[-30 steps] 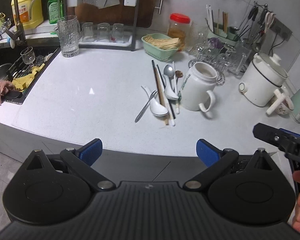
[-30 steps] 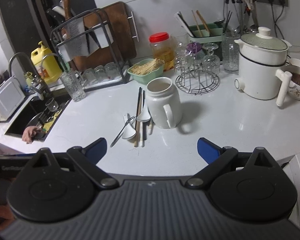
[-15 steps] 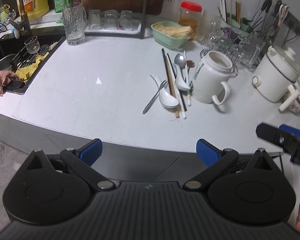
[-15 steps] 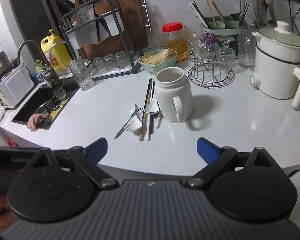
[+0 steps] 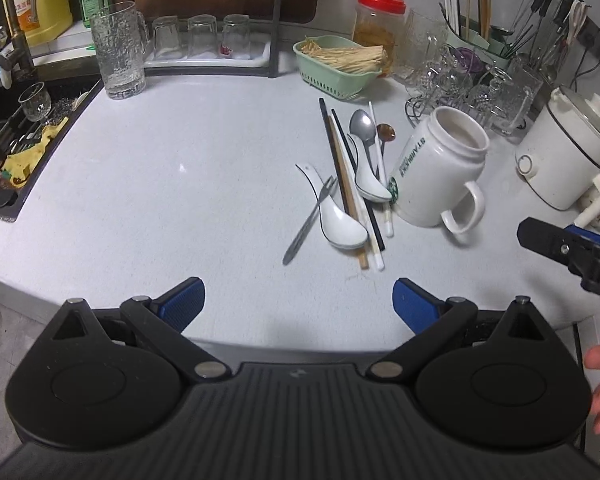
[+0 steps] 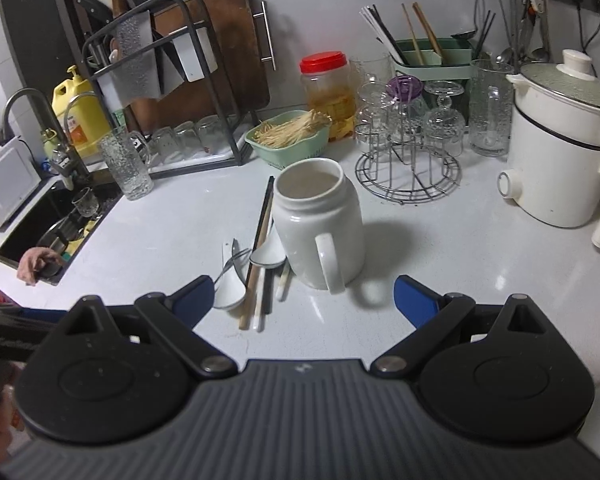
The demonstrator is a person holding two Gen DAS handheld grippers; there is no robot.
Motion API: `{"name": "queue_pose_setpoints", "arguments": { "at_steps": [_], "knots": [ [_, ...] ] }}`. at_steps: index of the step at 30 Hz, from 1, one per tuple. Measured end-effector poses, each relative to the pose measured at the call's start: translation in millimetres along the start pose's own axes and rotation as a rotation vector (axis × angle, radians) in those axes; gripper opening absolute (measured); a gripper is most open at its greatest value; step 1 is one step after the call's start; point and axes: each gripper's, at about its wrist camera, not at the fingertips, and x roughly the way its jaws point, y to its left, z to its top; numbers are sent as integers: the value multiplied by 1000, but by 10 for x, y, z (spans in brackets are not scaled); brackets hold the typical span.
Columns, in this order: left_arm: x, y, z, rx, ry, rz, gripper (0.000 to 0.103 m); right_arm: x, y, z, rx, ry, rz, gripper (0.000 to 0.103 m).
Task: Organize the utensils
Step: 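Move the right tool toward the white Starbucks mug, then close the right tool on the white mug while the left tool approaches the silver fork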
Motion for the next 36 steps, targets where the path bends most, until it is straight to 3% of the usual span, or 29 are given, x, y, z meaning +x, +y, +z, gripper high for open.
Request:
{"name": "queue_pose_setpoints", "arguments": {
  "at_steps": [11, 20, 30, 36],
  "knots": [
    [515, 38, 321, -4, -7, -56, 101, 512, -84, 131, -15, 23, 19, 98],
    [826, 11, 446, 17, -18, -54, 101, 860, -135, 229, -59, 42, 21, 98],
    [1139, 17, 589, 62, 26, -70, 100, 1169, -97, 263, -97, 74, -15, 97],
    [1291, 29, 736, 73, 28, -82, 93, 1231, -63, 381, -157, 21, -37, 97]
  ]
}}
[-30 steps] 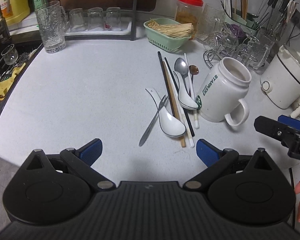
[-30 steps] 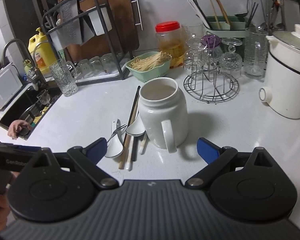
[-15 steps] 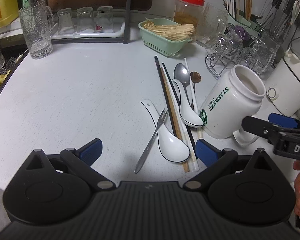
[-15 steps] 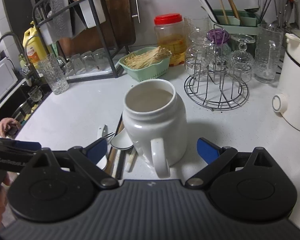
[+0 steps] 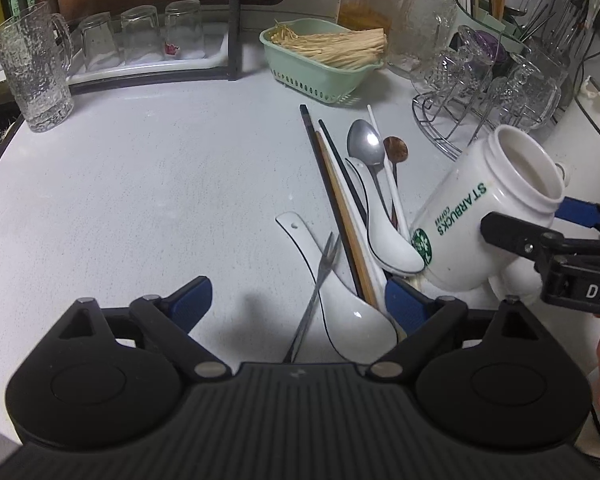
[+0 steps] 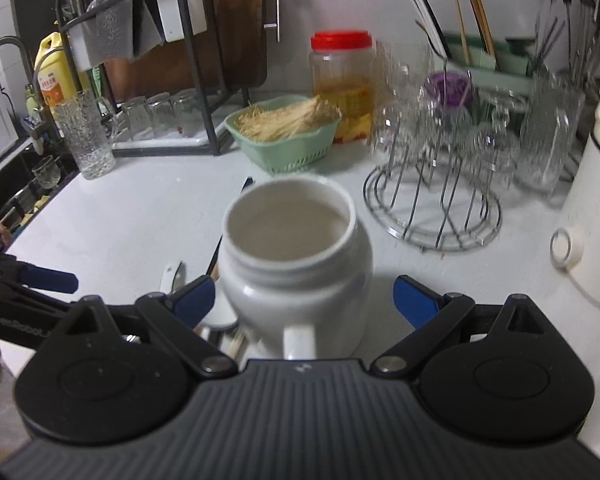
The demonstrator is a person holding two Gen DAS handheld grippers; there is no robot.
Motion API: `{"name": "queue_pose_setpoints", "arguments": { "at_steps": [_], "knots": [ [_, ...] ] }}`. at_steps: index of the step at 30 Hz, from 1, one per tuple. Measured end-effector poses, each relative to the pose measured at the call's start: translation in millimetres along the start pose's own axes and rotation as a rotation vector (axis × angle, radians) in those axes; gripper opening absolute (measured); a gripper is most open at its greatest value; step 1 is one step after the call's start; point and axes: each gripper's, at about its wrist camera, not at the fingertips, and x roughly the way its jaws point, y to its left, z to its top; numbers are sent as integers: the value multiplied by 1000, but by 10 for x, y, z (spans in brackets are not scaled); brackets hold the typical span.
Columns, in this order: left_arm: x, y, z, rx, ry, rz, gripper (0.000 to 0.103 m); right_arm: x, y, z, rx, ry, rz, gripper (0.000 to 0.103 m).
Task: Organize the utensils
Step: 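Close the right tool on the white mug while the left tool approaches the silver fork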
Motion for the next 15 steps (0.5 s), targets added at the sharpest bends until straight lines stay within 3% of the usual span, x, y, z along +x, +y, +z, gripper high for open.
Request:
{"name": "queue_pose_setpoints", "arguments": {
  "at_steps": [3, 6, 11, 15],
  "knots": [
    [88, 17, 89, 4, 2, -26, 91, 39, -23, 72, -27, -1, 16, 97],
    [239, 17, 140, 19, 34, -28, 83, 110, -18, 98, -56, 15, 43, 90],
    [388, 10, 145, 9, 58, -54, 73, 139, 33, 106, -78, 21, 51, 90],
    [503, -18, 109, 24, 61, -44, 57, 135, 18, 78, -87, 2, 64, 90]
  ]
}}
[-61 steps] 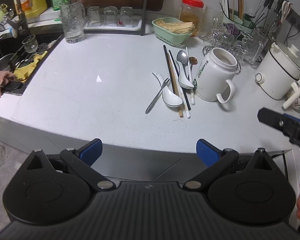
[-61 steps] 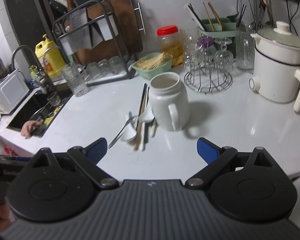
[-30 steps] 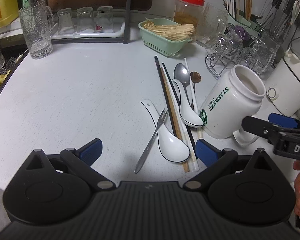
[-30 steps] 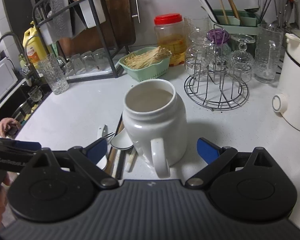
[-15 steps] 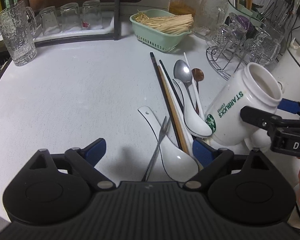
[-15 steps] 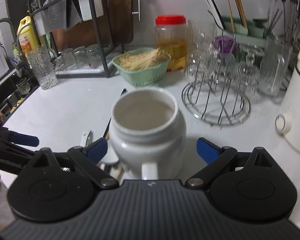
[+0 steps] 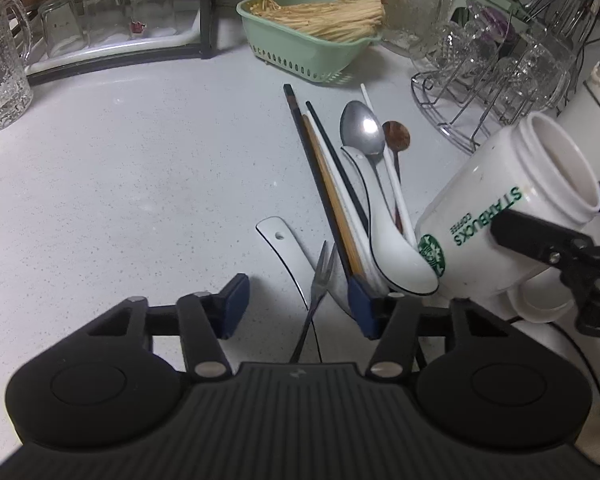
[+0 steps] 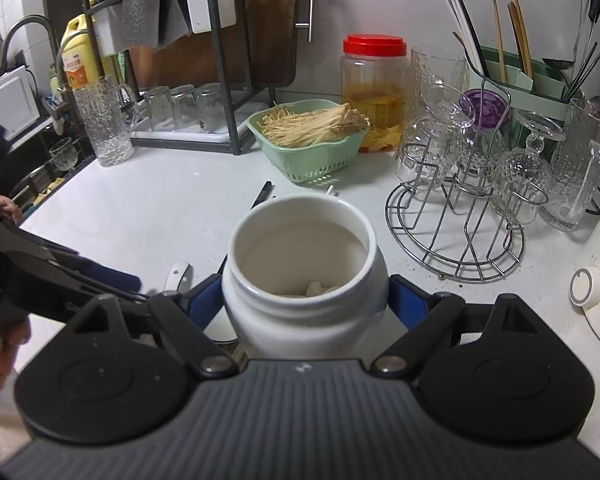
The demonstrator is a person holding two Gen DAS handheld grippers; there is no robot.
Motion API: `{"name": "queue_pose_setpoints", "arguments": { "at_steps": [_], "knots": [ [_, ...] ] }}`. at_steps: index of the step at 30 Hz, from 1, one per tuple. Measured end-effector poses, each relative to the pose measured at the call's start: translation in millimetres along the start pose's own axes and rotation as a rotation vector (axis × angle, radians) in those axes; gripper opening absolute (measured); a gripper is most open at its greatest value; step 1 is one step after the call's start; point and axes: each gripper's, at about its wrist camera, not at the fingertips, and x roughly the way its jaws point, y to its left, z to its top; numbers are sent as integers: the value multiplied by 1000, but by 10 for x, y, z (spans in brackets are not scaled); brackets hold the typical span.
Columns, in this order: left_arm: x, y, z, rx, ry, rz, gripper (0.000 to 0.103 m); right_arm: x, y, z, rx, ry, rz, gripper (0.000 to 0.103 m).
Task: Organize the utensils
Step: 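Close the right tool on the white mug while the left tool approaches the silver fork, then grasp the silver fork with the left tool while the right tool holds the mug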
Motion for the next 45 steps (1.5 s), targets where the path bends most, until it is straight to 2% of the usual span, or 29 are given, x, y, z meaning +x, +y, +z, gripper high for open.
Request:
{"name": "queue_pose_setpoints", "arguments": {
  "at_steps": [2, 6, 9, 12, 17, 21, 29, 33, 36, 45],
  "knots": [
    [16, -9, 6, 5, -24, 9, 55, 8, -9, -1, -7, -6, 7, 90],
    [25, -9, 56, -18, -10, -12, 40, 36, -20, 33, -11, 3, 13, 90],
    [12, -50, 50, -9, 11, -3, 38, 46, -19, 44, -12, 7, 13, 90],
    [-13, -97, 28, -2, 43, -17, 31, 50, -19, 43, -10, 6, 12, 90],
    [-20, -140, 32, 9, 61, -3, 29, 63, -8, 54, -4, 7, 3, 90],
    [-28, -104, 41, 7, 68, 1, 18, 64, -12, 60, -2, 11, 2, 90],
    [-110, -57, 63, 15, 52, -33, 17, 77, 0, 65, 5, 10, -8, 90],
    [-168, -60, 81, 16, 31, -49, 11, 87, 0, 67, 7, 8, -11, 90],
    [-157, -22, 77, -10, 26, -70, 11, 95, 1, 72, 9, 5, -13, 90],
    [-78, 20, 88, -25, 26, -70, 8, 96, 4, 75, 10, 5, -15, 90]
  ]
}}
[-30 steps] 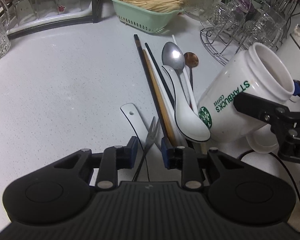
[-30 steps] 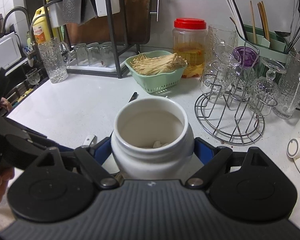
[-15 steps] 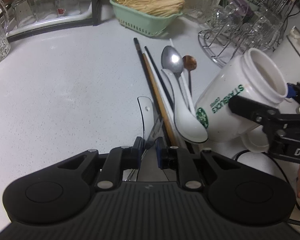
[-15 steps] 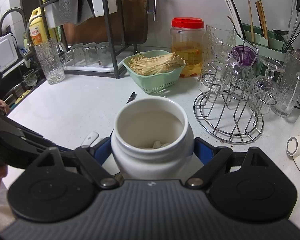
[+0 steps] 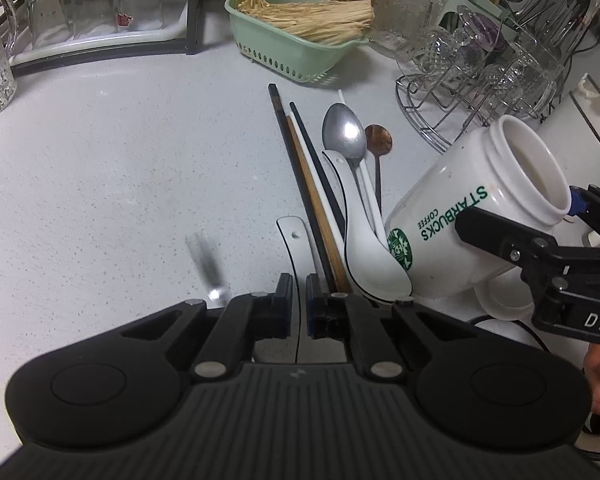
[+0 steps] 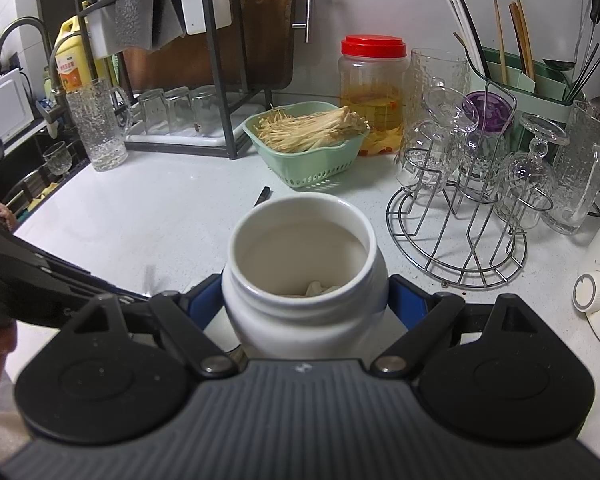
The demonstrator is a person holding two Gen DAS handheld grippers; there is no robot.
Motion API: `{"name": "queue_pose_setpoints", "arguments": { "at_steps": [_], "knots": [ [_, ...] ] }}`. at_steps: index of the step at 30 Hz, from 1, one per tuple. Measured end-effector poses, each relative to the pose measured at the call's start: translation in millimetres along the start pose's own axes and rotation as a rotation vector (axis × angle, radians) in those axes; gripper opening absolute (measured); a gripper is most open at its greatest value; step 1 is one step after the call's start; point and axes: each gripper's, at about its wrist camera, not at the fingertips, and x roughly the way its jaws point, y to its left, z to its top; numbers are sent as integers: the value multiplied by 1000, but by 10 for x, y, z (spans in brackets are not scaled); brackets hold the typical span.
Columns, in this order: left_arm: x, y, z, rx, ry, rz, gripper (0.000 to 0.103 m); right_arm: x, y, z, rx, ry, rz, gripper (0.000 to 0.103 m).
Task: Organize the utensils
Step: 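Grasp the silver fork with the left tool while the right tool holds the mug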
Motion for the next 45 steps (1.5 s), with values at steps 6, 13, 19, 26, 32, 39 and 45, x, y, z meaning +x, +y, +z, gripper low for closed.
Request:
{"name": "queue_pose_setpoints", "arguments": {
  "at_steps": [6, 13, 19, 26, 32, 39, 45],
  "knots": [
    [-100, 122, -17, -47, -22, 23, 8, 1, -2, 5, 1, -1, 1, 90],
    [-237, 496, -35, -198, -63, 130, 44, 3, -5, -2, 3, -7, 2, 90],
    [-221, 575, -13, -218, -118, 183, 45, 11, -18, -5, 1, -4, 11, 90],
    [-79, 582, -6, -220, -101, 202, 35, 8, -17, -4, -5, -2, 14, 90],
    [-66, 617, -28, -239, -105, 197, 16, 0, -16, -3, -6, -5, 13, 90],
    [-110, 585, -119, -246, -118, 181, 2, -18, -9, -32, -19, -15, 21, 90],
    [-300, 464, -191, -259, -181, 189, 1, -59, -7, -77, -37, -31, 41, 90]
  ]
}}
